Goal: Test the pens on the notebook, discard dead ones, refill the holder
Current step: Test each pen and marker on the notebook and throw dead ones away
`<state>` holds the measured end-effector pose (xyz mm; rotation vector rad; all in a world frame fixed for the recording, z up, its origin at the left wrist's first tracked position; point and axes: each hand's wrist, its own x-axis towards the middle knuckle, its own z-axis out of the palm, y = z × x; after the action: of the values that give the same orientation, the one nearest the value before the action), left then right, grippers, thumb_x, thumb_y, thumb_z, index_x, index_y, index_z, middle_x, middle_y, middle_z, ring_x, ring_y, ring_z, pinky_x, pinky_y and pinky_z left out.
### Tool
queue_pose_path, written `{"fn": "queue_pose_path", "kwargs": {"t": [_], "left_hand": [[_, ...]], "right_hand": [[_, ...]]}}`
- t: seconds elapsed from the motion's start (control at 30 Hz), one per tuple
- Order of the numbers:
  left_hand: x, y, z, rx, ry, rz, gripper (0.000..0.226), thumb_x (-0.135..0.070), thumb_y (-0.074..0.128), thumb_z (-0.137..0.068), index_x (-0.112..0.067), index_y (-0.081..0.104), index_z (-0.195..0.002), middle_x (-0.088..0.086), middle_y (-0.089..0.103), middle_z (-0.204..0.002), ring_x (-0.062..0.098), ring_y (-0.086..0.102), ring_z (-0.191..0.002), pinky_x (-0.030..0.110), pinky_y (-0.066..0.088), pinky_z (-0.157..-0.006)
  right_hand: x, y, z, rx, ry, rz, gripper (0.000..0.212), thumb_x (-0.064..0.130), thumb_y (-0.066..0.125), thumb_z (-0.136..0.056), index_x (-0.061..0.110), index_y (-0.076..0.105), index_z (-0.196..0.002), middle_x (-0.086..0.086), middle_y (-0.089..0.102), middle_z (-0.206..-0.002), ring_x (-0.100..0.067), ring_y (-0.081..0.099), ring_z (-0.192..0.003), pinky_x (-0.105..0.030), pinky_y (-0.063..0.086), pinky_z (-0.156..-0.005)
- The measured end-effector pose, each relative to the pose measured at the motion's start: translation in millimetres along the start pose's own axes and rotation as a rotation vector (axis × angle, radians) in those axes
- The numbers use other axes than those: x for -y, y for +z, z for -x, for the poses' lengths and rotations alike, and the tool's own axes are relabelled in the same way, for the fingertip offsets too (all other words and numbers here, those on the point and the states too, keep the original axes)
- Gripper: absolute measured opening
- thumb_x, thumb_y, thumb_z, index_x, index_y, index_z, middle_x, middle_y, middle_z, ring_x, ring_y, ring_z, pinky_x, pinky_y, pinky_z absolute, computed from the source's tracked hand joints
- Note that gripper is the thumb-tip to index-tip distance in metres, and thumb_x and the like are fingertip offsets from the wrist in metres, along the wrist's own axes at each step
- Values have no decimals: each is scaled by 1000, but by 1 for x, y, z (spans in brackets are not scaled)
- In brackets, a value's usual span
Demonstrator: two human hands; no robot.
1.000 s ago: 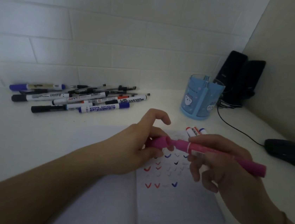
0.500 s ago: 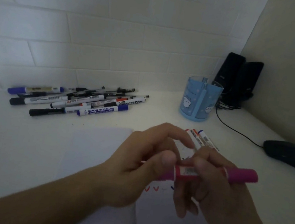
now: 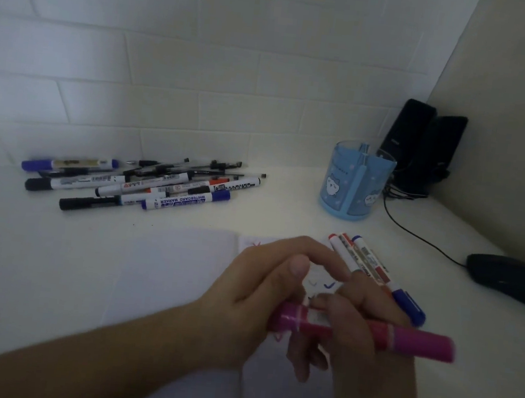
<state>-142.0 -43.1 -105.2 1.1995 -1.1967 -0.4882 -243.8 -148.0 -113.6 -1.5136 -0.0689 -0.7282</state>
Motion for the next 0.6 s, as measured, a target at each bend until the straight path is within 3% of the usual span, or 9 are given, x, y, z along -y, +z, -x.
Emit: {"fn": "queue_pose_path", "kwargs": {"t": [0.1,0.2,0.3,0.4,0.47,0.53,0.6], "left_hand": [[5,-19,-25,-12,-10,-435,30,-18,38,-100,-7,66,-96,-12,65,-77,5,60,-70,21,45,-66],[1,-34,-32,-87,-89,-581,27,-30,48,-100,-19,65,-82,-6,57,-60,8,48,-52,26,41,-53],[-5,-55,-23,-180,-165,-626,44,-40,45,-97,-12,64,-70,-5,49,-53,9,42,-47,24,38,-52],[-24,-67,-13,-211,-219,-569,60,-37,35,-101,0,64,-64,-5,45,-46,7,37,-40,16,33,-46],[-41,-66,-7,-229,-194,-530,60,-35,34,-103,-4,64,-60,-8,44,-43,5,36,-38,14,31,-45],[-56,-64,6,-223,-179,-530,59,-37,32,-103,-6,65,-64,-9,44,-42,4,37,-38,16,32,-46],[-68,-61,25,-198,-196,-489,54,-36,29,-103,-5,66,-79,-7,41,-43,6,36,-38,18,31,-44]], "right_hand": [[0,-7,-19,58,-25,279,23,35,54,-82,21,52,-63,4,57,-45,-6,49,-37,-15,41,-43],[2,-22,-30,-35,76,253,26,49,67,-73,24,64,-78,-4,54,-46,-12,45,-38,-24,38,-42],[2,-39,-26,-53,82,209,15,32,64,-85,19,66,-90,-8,56,-54,-21,48,-44,-28,41,-44],[4,-33,-19,84,-64,483,30,56,54,-84,31,65,-96,-4,61,-65,-11,54,-49,-23,48,-48],[9,-26,-17,115,-159,628,26,51,43,-89,35,60,-100,7,59,-68,-9,55,-54,-14,44,-53],[19,-15,-14,172,-236,711,28,49,39,-93,34,59,-105,17,58,-72,-5,56,-61,-8,41,-56],[28,-2,-8,317,-306,821,39,52,32,-96,29,61,-108,27,54,-68,9,56,-70,-1,40,-56]]}}
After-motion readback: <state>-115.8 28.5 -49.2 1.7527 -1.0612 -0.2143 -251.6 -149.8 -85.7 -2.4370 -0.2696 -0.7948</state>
